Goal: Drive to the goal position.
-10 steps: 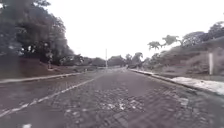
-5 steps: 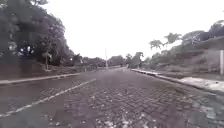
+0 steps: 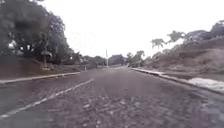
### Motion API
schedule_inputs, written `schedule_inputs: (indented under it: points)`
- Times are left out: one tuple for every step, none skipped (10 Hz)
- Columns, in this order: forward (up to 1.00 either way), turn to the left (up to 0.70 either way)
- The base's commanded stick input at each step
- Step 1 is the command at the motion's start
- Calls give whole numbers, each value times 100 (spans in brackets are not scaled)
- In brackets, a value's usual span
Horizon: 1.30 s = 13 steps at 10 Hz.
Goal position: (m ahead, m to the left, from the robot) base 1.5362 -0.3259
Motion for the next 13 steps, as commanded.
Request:
schedule_inputs:
  points:
    - [80, 0]
    - [70, 0]
    - [70, 0]
    - [70, 0]
    - [70, 0]
    - [70, 0]
    - [70, 0]
    - [70, 0]
    - [70, 0]
    - [70, 0]
    - [70, -1]
    - [70, -17]
    - [70, -27]
